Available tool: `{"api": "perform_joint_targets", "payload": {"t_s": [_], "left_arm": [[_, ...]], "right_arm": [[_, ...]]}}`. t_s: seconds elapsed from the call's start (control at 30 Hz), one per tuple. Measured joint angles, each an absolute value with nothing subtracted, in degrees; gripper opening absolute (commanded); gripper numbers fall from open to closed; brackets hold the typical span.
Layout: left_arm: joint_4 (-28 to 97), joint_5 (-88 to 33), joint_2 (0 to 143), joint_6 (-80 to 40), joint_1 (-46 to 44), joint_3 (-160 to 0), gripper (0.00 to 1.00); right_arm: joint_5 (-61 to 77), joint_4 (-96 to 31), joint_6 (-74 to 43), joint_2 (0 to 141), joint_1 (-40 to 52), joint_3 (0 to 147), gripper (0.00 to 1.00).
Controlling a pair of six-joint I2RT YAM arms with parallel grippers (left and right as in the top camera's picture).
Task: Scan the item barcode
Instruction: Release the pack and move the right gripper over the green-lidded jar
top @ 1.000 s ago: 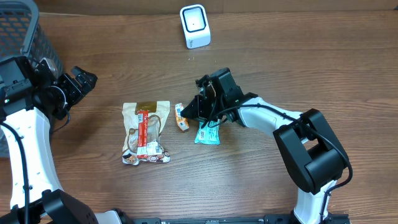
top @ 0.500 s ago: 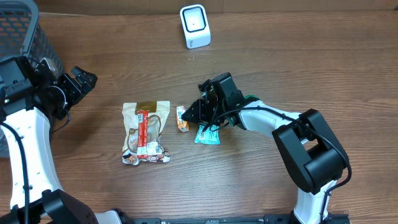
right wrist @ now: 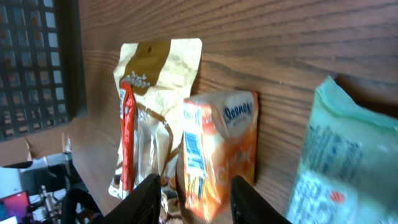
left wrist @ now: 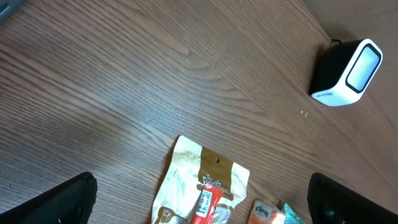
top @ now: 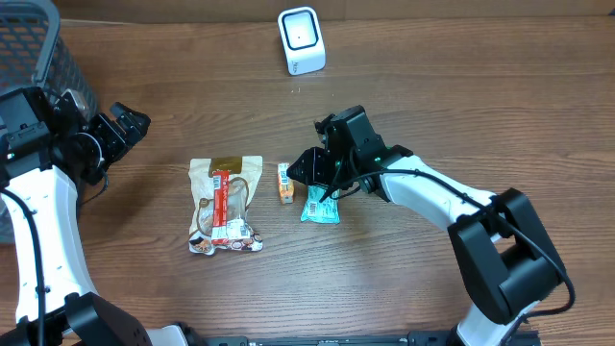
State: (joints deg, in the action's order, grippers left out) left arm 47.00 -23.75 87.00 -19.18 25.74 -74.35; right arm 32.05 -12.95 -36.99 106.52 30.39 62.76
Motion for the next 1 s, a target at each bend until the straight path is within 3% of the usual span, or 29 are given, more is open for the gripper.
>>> {"api": "perform_joint_targets", "payload": {"t_s": [0.47,0.53,0.6,0.63,0.7,1.0], "left_arm": [[46.96,-23.75,87.0,-19.18,25.74,-74.35,0.99],[46.96,-23.75,87.0,-19.18,25.74,-74.35,1.0],[46.96,-23.75,87.0,-19.18,25.74,-74.35,1.0],[46.96,-23.75,87.0,-19.18,25.74,-74.35,1.0],[47.0,-23.75,87.0,-19.18,25.74,-74.35,1.0],[46.98,-23.75,87.0,-19.18,25.74,-74.35,0.99]], "right_arm": [[16.25,-40.75,-30.61,95.88,29.58,72.25,0.48],[13.21,-43.57,-30.3,93.51,28.16,73.43,0.54],[10.24,-46.81,-29.82,91.55,25.98,73.93,0.74],[8.6,-49.01,-29.89,90.87,24.56,74.11,0.9],[5.5,-52.73,-29.85,90.41,21.28,74.19,0.97],[-0.25,-60.51,-29.71,90.5,10.24,72.6,1.0]]}}
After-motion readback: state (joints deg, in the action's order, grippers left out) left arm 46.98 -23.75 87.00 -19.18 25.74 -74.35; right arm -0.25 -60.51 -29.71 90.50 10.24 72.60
